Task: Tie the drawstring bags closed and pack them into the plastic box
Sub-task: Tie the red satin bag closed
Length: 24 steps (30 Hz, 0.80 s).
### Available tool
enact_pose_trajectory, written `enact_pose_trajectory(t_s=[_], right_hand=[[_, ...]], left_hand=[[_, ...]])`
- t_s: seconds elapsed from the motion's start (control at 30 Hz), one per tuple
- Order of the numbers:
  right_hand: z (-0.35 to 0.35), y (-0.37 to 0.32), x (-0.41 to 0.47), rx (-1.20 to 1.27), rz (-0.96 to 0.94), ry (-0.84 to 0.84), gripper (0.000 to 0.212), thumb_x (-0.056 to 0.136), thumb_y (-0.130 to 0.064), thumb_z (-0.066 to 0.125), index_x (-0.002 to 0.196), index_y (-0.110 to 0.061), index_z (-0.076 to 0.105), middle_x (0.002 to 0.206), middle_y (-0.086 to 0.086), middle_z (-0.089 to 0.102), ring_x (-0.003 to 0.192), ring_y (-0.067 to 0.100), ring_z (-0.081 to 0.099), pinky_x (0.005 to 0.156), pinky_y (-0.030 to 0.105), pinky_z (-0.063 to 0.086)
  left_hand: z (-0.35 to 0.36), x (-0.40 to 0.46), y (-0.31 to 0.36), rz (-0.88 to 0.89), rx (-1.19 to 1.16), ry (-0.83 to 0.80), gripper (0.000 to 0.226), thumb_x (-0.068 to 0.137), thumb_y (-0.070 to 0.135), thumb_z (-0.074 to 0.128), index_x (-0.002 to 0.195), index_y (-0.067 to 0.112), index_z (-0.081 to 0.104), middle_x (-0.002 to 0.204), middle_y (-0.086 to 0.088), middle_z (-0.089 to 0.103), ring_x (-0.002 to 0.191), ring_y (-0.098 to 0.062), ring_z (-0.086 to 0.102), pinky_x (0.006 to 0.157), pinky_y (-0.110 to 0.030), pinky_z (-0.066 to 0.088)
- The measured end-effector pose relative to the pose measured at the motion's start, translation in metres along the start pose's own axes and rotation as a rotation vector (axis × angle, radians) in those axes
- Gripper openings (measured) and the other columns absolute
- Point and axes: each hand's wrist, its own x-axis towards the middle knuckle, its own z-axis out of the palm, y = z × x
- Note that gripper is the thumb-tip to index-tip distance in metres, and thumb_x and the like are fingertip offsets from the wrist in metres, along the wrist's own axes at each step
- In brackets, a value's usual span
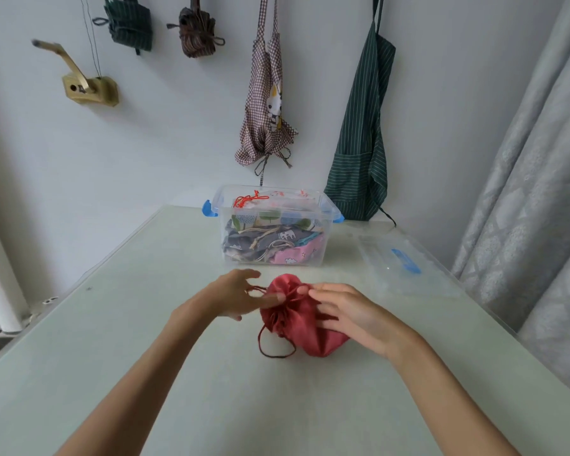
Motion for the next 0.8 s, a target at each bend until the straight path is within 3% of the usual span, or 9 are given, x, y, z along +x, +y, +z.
enact_pose_trajectory(t_s=[0.07,0.17,0.3,0.37,0.43,0.5,0.6,0.7,0.8], right_hand=[[0.005,0.003,-0.01,-0.028,-0.003,-0.051,0.026,0.098,-0.009,0.043,0.12,-0.014,0.057,0.112,0.006,0.066,0.102,0.015,0.064,0.089,0.023,0.05],[0.009,0.006,-0.025,-0.284,0.011,-0.048,0.031,0.097,-0.008,0.043,0.125,-0.019,0.054,0.116,0.006,0.064,0.106,0.013,0.062,0.09,0.022,0.049],[-0.003,-0.013,-0.039,-0.493,-0.201,0.352,0.022,0.097,-0.015,0.044,0.091,-0.024,0.063,0.099,0.003,0.066,0.074,0.007,0.059,0.06,0.012,0.043],[-0.006,-0.035,-0.044,-0.408,-0.254,0.43,0.024,0.099,-0.026,0.042,0.089,-0.023,0.063,0.097,0.001,0.067,0.08,0.01,0.061,0.068,0.017,0.043],[-0.01,-0.054,-0.041,-0.281,-0.181,0.322,0.04,0.099,-0.041,0.033,0.099,-0.018,0.066,0.104,0.0,0.069,0.099,0.015,0.062,0.089,0.026,0.043],[-0.011,-0.063,-0.036,-0.219,-0.086,0.08,0.064,0.097,-0.055,0.02,0.112,-0.014,0.066,0.117,0.002,0.067,0.113,0.016,0.059,0.105,0.033,0.037],[-0.014,-0.068,-0.023,-0.043,0.031,-0.192,0.075,0.093,-0.064,0.013,0.105,-0.019,0.071,0.11,0.003,0.071,0.102,0.013,0.066,0.099,0.027,0.044],[-0.023,-0.065,0.0,0.211,0.031,-0.255,0.065,0.094,-0.061,0.023,0.119,-0.017,0.064,0.116,0.006,0.066,0.108,0.017,0.062,0.1,0.027,0.044],[-0.049,-0.067,0.035,0.41,-0.018,-0.258,0.057,0.084,-0.06,0.057,0.122,-0.017,0.062,0.109,0.009,0.055,0.102,0.018,0.048,0.114,0.027,0.023]], left_hand=[[0.013,-0.011,0.004,0.029,0.018,-0.12,0.071,0.075,0.042,0.075,0.136,0.02,0.046,0.128,-0.006,0.056,0.113,-0.021,0.058,0.073,-0.028,0.058],[0.021,-0.02,0.005,0.125,0.074,-0.052,0.048,0.071,0.027,0.082,0.114,0.013,0.066,0.103,-0.01,0.07,0.096,-0.026,0.067,0.085,-0.036,0.056],[0.002,-0.04,0.026,0.237,0.163,-0.04,0.047,0.07,0.02,0.082,0.114,0.014,0.067,0.102,-0.007,0.07,0.09,-0.021,0.065,0.086,-0.03,0.054],[-0.012,-0.053,0.046,0.303,0.202,-0.101,0.049,0.07,0.018,0.082,0.116,0.015,0.066,0.107,-0.005,0.07,0.092,-0.016,0.064,0.089,-0.027,0.053],[-0.025,-0.064,0.068,0.366,0.244,-0.172,0.044,0.07,0.016,0.082,0.112,0.017,0.068,0.103,-0.002,0.071,0.092,-0.014,0.064,0.09,-0.026,0.052],[-0.037,-0.071,0.088,0.425,0.269,-0.233,0.036,0.07,0.015,0.082,0.104,0.02,0.07,0.099,-0.001,0.073,0.092,-0.014,0.066,0.091,-0.028,0.053],[-0.055,-0.066,0.116,0.478,0.286,-0.292,0.036,0.07,0.011,0.082,0.103,0.021,0.071,0.099,0.002,0.074,0.094,-0.012,0.068,0.09,-0.025,0.053],[-0.073,-0.045,0.136,0.54,0.251,-0.265,0.037,0.068,0.004,0.081,0.102,0.017,0.072,0.095,0.001,0.074,0.089,-0.01,0.068,0.087,-0.021,0.053],[-0.099,-0.008,0.149,0.634,0.173,-0.147,0.035,0.067,-0.002,0.08,0.098,0.011,0.072,0.091,-0.005,0.073,0.084,-0.011,0.067,0.085,-0.021,0.054]])
